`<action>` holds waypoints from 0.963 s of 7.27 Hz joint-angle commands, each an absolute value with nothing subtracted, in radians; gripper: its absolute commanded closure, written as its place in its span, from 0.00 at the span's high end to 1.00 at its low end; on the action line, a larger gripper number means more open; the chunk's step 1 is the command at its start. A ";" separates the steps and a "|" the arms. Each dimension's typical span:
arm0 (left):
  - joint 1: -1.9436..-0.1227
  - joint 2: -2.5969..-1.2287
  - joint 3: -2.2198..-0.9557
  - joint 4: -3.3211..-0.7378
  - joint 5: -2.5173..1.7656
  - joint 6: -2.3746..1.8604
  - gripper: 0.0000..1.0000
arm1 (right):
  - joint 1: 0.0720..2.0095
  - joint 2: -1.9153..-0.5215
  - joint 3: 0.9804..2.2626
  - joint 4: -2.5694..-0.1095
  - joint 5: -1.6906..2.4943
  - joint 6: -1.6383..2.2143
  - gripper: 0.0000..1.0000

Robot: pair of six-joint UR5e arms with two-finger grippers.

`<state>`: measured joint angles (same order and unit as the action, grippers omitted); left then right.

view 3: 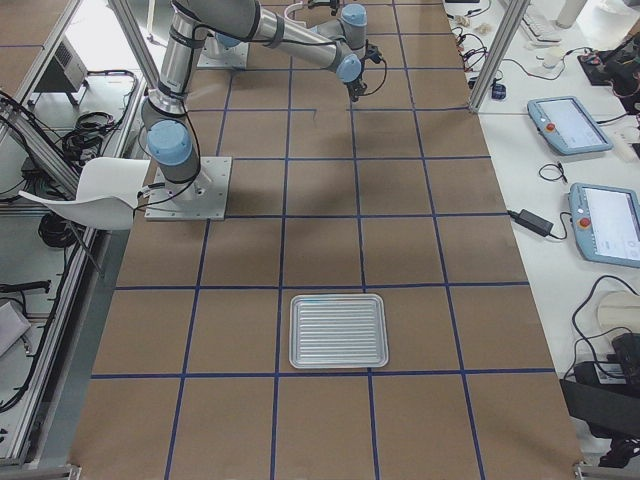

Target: Place bearing gear from tray to pile

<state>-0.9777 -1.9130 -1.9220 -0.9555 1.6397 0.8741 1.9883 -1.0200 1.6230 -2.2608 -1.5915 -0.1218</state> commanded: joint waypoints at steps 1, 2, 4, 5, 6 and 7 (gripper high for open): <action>-0.974 -1.919 -1.930 -0.956 1.652 0.865 0.75 | 1.974 -1.044 1.597 -2.206 -1.591 -0.130 1.00; -0.995 -1.904 -1.883 -0.974 1.651 0.845 0.78 | 1.932 -1.116 1.562 -2.118 -1.582 -0.184 1.00; -1.160 -1.896 -1.759 -0.994 1.646 0.757 0.80 | 1.788 -1.253 1.458 -1.902 -1.574 -0.204 1.00; -1.280 -1.891 -1.731 -0.997 1.640 0.683 0.81 | 1.728 -1.322 1.450 -1.794 -1.586 -0.207 1.00; -1.384 -1.884 -1.727 -0.997 1.638 0.593 0.87 | 1.656 -1.410 1.450 -1.702 -1.615 -0.201 1.00; -1.478 -1.902 -1.729 -0.997 1.629 0.498 0.92 | 1.558 -1.458 1.451 -1.674 -1.605 -0.196 1.00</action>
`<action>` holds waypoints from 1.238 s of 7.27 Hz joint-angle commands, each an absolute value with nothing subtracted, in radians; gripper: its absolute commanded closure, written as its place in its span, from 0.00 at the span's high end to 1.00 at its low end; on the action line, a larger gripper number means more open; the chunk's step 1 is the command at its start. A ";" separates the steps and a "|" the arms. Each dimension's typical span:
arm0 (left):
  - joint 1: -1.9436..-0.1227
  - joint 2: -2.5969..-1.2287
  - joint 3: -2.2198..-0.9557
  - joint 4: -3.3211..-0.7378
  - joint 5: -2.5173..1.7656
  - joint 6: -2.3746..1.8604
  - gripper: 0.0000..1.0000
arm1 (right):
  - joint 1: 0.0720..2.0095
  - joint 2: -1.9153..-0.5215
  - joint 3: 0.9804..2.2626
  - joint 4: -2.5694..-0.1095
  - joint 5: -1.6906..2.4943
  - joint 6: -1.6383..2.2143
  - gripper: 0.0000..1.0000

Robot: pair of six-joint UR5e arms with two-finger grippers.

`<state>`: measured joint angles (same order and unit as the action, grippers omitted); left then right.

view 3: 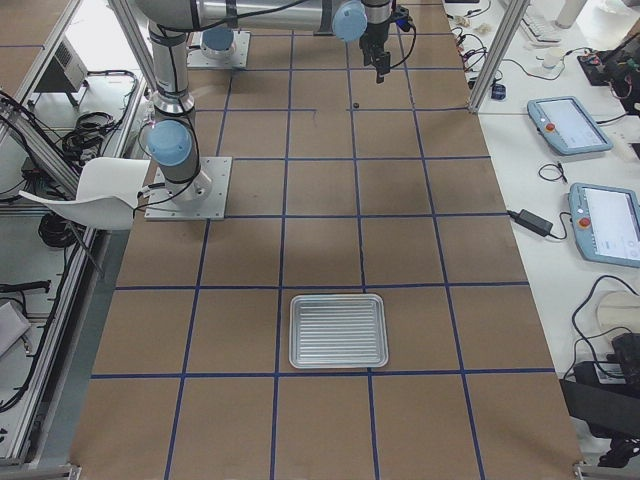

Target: Place bearing gear from tray to pile

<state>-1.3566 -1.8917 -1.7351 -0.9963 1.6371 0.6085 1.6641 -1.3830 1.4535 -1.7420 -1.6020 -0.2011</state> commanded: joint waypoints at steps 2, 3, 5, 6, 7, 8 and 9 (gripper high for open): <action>-1.662 -1.934 -1.718 -0.985 1.588 0.044 1.00 | 1.529 -1.480 1.456 -1.612 -1.594 -0.186 1.00; -1.728 -1.959 -1.715 -0.980 1.538 -0.080 1.00 | 1.529 -1.477 1.457 -1.615 -1.592 -0.186 1.00; -1.858 -2.037 -1.672 -0.973 1.482 -0.208 1.00 | 1.526 -1.479 1.476 -1.614 -1.589 -0.187 1.00; -1.891 -2.080 -1.671 -0.901 1.482 -0.278 1.00 | 1.529 -1.489 1.482 -1.621 -1.556 -0.137 1.00; -1.902 -2.112 -1.669 -0.849 1.480 -0.332 1.00 | 1.529 -1.500 1.480 -1.620 -1.527 0.076 1.00; -1.916 -2.126 -1.672 -0.847 1.491 -0.337 1.00 | 1.529 -1.502 1.479 -1.621 -1.531 0.140 1.00; -1.919 -2.138 -1.671 -0.848 1.496 -0.341 0.97 | 1.529 -1.502 1.480 -1.621 -1.532 0.137 1.00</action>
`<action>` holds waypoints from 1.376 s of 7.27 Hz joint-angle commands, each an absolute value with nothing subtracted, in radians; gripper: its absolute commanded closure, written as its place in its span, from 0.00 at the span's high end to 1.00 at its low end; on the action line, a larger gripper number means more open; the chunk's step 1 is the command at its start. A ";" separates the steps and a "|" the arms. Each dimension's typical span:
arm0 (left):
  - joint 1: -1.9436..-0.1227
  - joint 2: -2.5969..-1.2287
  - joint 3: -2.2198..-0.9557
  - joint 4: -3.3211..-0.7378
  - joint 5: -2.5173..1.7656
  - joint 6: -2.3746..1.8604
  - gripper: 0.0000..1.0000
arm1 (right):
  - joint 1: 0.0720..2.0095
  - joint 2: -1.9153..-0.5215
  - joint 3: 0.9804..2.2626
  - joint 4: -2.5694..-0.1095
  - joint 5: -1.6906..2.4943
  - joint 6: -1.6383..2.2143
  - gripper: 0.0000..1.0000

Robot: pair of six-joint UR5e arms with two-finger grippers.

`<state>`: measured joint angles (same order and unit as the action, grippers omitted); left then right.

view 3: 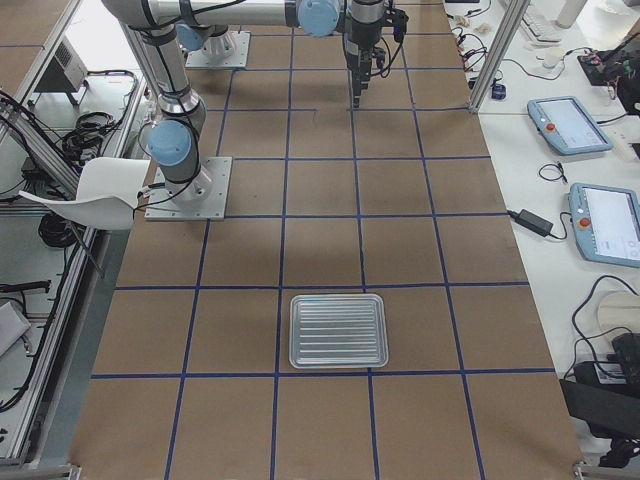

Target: Place bearing gear from tray to pile

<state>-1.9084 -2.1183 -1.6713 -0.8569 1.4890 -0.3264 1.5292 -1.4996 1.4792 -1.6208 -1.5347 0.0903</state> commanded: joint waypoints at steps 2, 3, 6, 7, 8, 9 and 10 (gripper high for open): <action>-1.919 -2.148 -1.667 -0.850 1.506 -0.350 0.69 | 1.535 -1.503 1.485 -1.649 -1.539 0.068 1.00; -1.919 -2.151 -1.674 -0.850 1.506 -0.350 0.50 | 1.543 -1.503 1.480 -1.664 -1.542 0.067 1.00; -1.917 -2.163 -1.660 -0.848 1.508 -0.347 0.44 | 1.548 -1.503 1.482 -1.669 -1.543 0.064 1.00; -1.917 -2.167 -1.651 -0.848 1.508 -0.347 0.44 | 1.560 -1.505 1.483 -1.669 -1.543 0.064 1.00; -1.917 -2.171 -1.649 -0.848 1.509 -0.345 0.45 | 1.575 -1.505 1.485 -1.667 -1.546 0.064 1.00; -1.917 -2.171 -1.646 -0.847 1.509 -0.344 0.45 | 1.578 -1.500 1.486 -1.666 -1.546 0.029 1.00; -1.916 -2.171 -1.649 -0.847 1.538 -0.331 0.45 | 1.578 -1.499 1.486 -1.664 -1.546 -0.036 1.00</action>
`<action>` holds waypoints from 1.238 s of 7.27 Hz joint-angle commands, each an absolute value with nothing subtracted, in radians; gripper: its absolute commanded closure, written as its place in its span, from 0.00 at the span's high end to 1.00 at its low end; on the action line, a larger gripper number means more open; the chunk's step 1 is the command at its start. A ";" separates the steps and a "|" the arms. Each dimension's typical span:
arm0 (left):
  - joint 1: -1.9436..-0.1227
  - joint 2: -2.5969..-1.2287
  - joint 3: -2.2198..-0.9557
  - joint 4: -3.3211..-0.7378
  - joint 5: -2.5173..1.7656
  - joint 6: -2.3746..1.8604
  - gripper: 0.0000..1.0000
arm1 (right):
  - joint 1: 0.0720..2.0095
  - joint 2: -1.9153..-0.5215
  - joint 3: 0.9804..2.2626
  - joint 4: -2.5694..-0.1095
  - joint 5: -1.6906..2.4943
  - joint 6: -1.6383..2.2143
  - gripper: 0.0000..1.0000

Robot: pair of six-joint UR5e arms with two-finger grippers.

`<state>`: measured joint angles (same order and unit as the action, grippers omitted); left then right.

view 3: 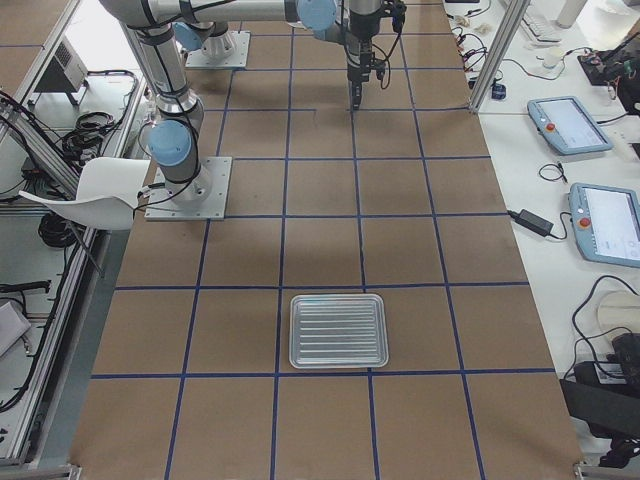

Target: Place bearing gear from tray to pile

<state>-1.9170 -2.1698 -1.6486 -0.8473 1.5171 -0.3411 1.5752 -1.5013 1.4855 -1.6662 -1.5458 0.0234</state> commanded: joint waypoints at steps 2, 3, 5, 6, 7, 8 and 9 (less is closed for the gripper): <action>-1.916 -2.161 -1.657 -0.847 1.553 -0.344 0.31 | 1.578 -1.499 1.488 -1.664 -1.546 -0.038 1.00; -1.916 -2.157 -1.661 -0.847 1.549 -0.341 0.20 | 1.578 -1.497 1.488 -1.669 -1.545 -0.038 1.00; -1.910 -2.126 -1.646 -0.856 1.555 -0.315 0.07 | 1.577 -1.497 1.488 -1.669 -1.548 -0.040 1.00; -1.879 -2.088 -1.663 -0.871 1.572 -0.242 0.07 | 1.578 -1.496 1.488 -1.669 -1.546 -0.040 1.00; -1.771 -2.041 -1.678 -0.959 1.625 -0.074 0.07 | 1.578 -1.497 1.488 -1.669 -1.548 -0.038 1.00; -1.650 -1.987 -1.701 -0.995 1.634 0.077 0.06 | 1.578 -1.497 1.488 -1.669 -1.548 -0.038 1.00; -1.523 -1.955 -1.756 -0.989 1.629 0.279 0.06 | 1.578 -1.499 1.488 -1.669 -1.549 -0.038 1.00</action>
